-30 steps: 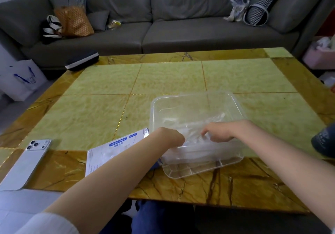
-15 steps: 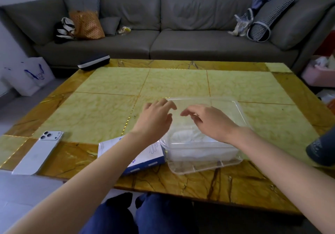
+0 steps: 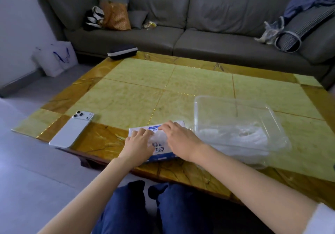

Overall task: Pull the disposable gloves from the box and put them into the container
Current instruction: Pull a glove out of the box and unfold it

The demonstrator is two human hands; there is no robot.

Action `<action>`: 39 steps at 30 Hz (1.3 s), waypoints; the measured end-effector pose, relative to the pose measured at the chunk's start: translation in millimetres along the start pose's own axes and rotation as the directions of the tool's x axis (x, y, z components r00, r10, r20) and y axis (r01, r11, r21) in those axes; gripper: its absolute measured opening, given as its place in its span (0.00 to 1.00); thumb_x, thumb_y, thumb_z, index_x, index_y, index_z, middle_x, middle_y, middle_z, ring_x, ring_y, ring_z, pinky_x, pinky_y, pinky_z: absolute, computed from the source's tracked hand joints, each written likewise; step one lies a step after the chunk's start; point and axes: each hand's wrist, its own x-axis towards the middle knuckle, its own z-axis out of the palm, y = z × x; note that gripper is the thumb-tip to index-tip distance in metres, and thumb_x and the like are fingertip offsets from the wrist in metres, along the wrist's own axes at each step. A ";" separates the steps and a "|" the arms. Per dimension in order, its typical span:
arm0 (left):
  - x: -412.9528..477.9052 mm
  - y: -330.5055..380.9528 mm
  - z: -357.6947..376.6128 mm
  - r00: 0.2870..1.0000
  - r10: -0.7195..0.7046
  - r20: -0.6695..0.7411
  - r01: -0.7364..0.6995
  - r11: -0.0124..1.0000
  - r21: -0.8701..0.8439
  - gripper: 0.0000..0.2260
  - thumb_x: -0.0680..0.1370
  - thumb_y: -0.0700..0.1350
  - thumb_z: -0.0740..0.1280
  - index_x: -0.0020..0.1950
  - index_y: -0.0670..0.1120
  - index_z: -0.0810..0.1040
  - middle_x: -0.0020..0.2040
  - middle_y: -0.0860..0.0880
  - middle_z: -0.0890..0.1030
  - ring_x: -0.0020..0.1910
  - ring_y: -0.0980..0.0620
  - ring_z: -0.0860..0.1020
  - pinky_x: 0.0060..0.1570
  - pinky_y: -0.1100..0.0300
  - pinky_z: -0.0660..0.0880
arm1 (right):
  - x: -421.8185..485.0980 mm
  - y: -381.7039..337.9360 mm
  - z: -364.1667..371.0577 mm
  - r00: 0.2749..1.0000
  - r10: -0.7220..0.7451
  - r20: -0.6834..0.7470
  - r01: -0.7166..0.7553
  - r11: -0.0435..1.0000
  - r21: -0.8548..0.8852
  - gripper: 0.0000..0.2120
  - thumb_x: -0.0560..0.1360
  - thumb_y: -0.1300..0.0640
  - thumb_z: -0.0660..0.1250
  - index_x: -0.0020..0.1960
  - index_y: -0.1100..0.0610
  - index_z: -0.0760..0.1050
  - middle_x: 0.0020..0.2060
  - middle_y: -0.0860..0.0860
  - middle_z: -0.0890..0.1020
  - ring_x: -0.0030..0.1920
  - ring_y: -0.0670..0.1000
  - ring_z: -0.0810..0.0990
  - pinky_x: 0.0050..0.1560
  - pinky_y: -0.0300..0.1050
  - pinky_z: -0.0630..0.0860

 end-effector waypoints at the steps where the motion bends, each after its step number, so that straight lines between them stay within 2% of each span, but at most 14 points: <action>1: 0.6 -0.5 0.4 1.000 0.013 0.002 -0.013 1.000 0.002 0.23 0.78 0.51 0.60 0.73 0.49 0.62 0.71 0.49 0.64 0.69 0.47 0.61 0.67 0.50 0.60 | 4.4 -0.6 2.4 1.000 0.026 0.011 -0.026 1.000 -0.006 0.22 0.78 0.66 0.58 0.71 0.57 0.62 0.67 0.53 0.67 0.64 0.54 0.68 0.57 0.46 0.69; 4: 1.5 -5.0 2.5 0.999 0.040 -0.002 -0.040 0.999 0.007 0.27 0.76 0.57 0.63 0.72 0.50 0.63 0.69 0.50 0.66 0.68 0.47 0.63 0.66 0.51 0.62 | 16.4 -2.7 8.6 0.997 0.066 0.044 -0.063 0.997 -0.055 0.17 0.80 0.55 0.58 0.68 0.56 0.65 0.65 0.52 0.70 0.63 0.53 0.70 0.58 0.47 0.70; 6: 2.6 -7.7 3.6 0.999 0.050 -0.015 -0.050 0.999 -0.015 0.27 0.75 0.58 0.64 0.71 0.51 0.64 0.68 0.50 0.67 0.67 0.48 0.64 0.65 0.51 0.62 | 23.0 -2.9 11.2 0.992 0.118 0.039 -0.117 0.992 -0.040 0.18 0.81 0.48 0.57 0.66 0.56 0.67 0.61 0.52 0.75 0.61 0.52 0.72 0.56 0.47 0.71; 8: 3.6 -9.4 5.0 0.998 0.056 -0.028 -0.057 0.998 -0.028 0.27 0.74 0.58 0.65 0.70 0.51 0.65 0.67 0.50 0.68 0.66 0.48 0.65 0.64 0.51 0.63 | 29.1 -2.8 11.4 0.983 0.184 0.017 -0.183 0.982 -0.037 0.18 0.80 0.46 0.57 0.64 0.55 0.70 0.57 0.52 0.78 0.57 0.53 0.75 0.52 0.47 0.71; 12: 4.6 -10.1 7.2 0.998 0.055 -0.043 -0.057 0.998 -0.033 0.28 0.73 0.59 0.66 0.70 0.51 0.65 0.66 0.50 0.68 0.66 0.48 0.65 0.64 0.52 0.63 | 36.0 -6.3 9.9 0.980 0.199 -0.024 -0.200 0.976 -0.083 0.10 0.80 0.53 0.59 0.55 0.55 0.77 0.51 0.52 0.81 0.51 0.54 0.78 0.47 0.46 0.73; 16: 3.7 -11.3 7.6 0.997 0.050 -0.059 -0.053 0.997 -0.048 0.28 0.73 0.60 0.66 0.69 0.51 0.66 0.66 0.51 0.68 0.66 0.49 0.65 0.64 0.52 0.62 | 38.5 -3.2 7.1 0.968 0.241 -0.068 -0.245 0.968 -0.060 0.06 0.78 0.59 0.63 0.55 0.58 0.72 0.49 0.54 0.80 0.46 0.55 0.79 0.42 0.46 0.73; 21: 4.1 -11.5 7.2 0.998 0.040 -0.048 -0.042 0.997 -0.059 0.29 0.72 0.61 0.67 0.69 0.52 0.65 0.66 0.52 0.68 0.66 0.49 0.65 0.65 0.52 0.62 | 34.8 0.3 6.6 0.950 0.286 -0.126 -0.284 0.958 0.032 0.05 0.80 0.66 0.56 0.54 0.61 0.68 0.49 0.56 0.77 0.40 0.53 0.73 0.39 0.44 0.67; 24: 4.6 -12.1 7.3 0.998 0.042 -0.036 -0.044 0.998 -0.055 0.29 0.73 0.61 0.67 0.69 0.52 0.65 0.67 0.52 0.68 0.67 0.49 0.64 0.66 0.51 0.62 | 30.6 -1.8 -9.4 0.927 0.287 -0.241 -0.258 0.955 0.146 0.05 0.80 0.66 0.53 0.47 0.59 0.65 0.42 0.54 0.73 0.37 0.54 0.70 0.36 0.45 0.63; 26: 5.8 -12.3 7.1 0.999 0.042 -0.033 -0.044 0.998 -0.053 0.29 0.73 0.61 0.67 0.69 0.52 0.65 0.67 0.51 0.67 0.67 0.48 0.64 0.66 0.51 0.62 | 32.1 -0.8 -24.8 0.927 0.243 -0.288 -0.197 0.964 0.179 0.06 0.81 0.65 0.53 0.47 0.59 0.66 0.42 0.53 0.72 0.38 0.55 0.72 0.35 0.45 0.66; 28: 6.4 -12.2 6.2 0.999 0.043 -0.022 -0.044 0.998 -0.050 0.29 0.73 0.61 0.67 0.69 0.52 0.65 0.67 0.51 0.67 0.67 0.48 0.64 0.66 0.50 0.62 | 33.4 -2.7 -31.9 0.960 0.176 -0.217 -0.149 0.979 0.136 0.06 0.81 0.61 0.56 0.55 0.60 0.69 0.52 0.55 0.74 0.47 0.56 0.76 0.44 0.46 0.72; 31: 6.2 -11.9 5.4 0.999 0.041 -0.017 -0.042 0.998 -0.043 0.29 0.73 0.61 0.67 0.69 0.52 0.65 0.67 0.51 0.67 0.67 0.48 0.64 0.66 0.51 0.62 | 34.2 -6.4 -22.0 0.981 0.194 0.026 -0.196 0.971 0.140 0.21 0.79 0.51 0.62 0.68 0.59 0.66 0.65 0.54 0.71 0.59 0.55 0.74 0.56 0.48 0.71; 33: 5.3 -11.4 5.8 0.999 0.045 -0.024 -0.046 0.998 -0.037 0.29 0.73 0.60 0.67 0.70 0.52 0.65 0.67 0.51 0.68 0.67 0.49 0.65 0.65 0.51 0.62 | 33.1 -6.0 -10.7 0.969 0.221 0.109 -0.234 0.964 0.126 0.22 0.76 0.49 0.67 0.66 0.58 0.71 0.63 0.54 0.75 0.59 0.55 0.76 0.57 0.48 0.72; 36: 5.9 -11.9 7.5 0.998 0.046 -0.035 -0.047 0.998 -0.035 0.29 0.73 0.61 0.67 0.69 0.52 0.65 0.67 0.51 0.68 0.66 0.49 0.65 0.65 0.51 0.63 | 30.2 0.0 -6.8 0.968 0.243 0.061 -0.249 0.961 0.122 0.11 0.76 0.54 0.68 0.55 0.58 0.79 0.52 0.54 0.82 0.50 0.53 0.80 0.53 0.47 0.76; 39: 7.9 -12.3 7.5 0.999 0.036 -0.027 -0.036 0.999 -0.028 0.30 0.72 0.62 0.67 0.70 0.53 0.65 0.67 0.51 0.68 0.67 0.49 0.65 0.65 0.51 0.63 | 27.3 -0.3 -13.6 0.976 0.217 0.027 -0.218 0.973 0.077 0.09 0.77 0.57 0.66 0.52 0.59 0.81 0.50 0.55 0.83 0.48 0.53 0.81 0.50 0.46 0.77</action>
